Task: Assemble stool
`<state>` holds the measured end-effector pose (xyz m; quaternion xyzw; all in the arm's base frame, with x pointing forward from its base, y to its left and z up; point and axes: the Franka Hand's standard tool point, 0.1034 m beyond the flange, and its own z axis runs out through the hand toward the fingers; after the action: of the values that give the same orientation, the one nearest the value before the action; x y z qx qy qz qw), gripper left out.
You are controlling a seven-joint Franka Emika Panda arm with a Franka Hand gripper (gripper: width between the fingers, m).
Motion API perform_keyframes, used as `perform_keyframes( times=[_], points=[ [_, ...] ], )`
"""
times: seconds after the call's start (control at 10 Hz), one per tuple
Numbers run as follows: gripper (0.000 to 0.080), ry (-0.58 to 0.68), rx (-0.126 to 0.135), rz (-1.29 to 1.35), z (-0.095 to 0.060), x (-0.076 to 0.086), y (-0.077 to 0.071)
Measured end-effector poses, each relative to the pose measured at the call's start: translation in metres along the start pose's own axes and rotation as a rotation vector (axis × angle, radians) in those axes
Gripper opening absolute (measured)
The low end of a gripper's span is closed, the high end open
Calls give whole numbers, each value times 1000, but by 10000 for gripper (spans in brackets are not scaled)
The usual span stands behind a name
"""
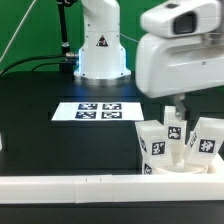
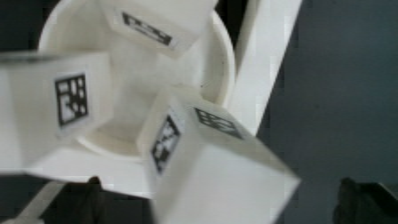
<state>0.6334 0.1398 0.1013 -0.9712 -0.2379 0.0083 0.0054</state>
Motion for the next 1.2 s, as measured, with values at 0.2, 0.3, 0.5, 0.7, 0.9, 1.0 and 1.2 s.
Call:
perform_keyframes(
  times=[0.2,0.3,0.5,0.7,0.9,1.0,1.2],
  points=[
    [649,36,-1,-228,0,1,11],
    [649,30,-12,-263,1,-2,17],
    [649,28,-18,-416,2,-2,19],
    [649,60,-90,-724,10,7,26],
    [649,98,-143,-869,21,14,14],
    [649,102,-145,-866,23,12,15],
    [533,100,-144,-862,23,12,16]
  ],
)
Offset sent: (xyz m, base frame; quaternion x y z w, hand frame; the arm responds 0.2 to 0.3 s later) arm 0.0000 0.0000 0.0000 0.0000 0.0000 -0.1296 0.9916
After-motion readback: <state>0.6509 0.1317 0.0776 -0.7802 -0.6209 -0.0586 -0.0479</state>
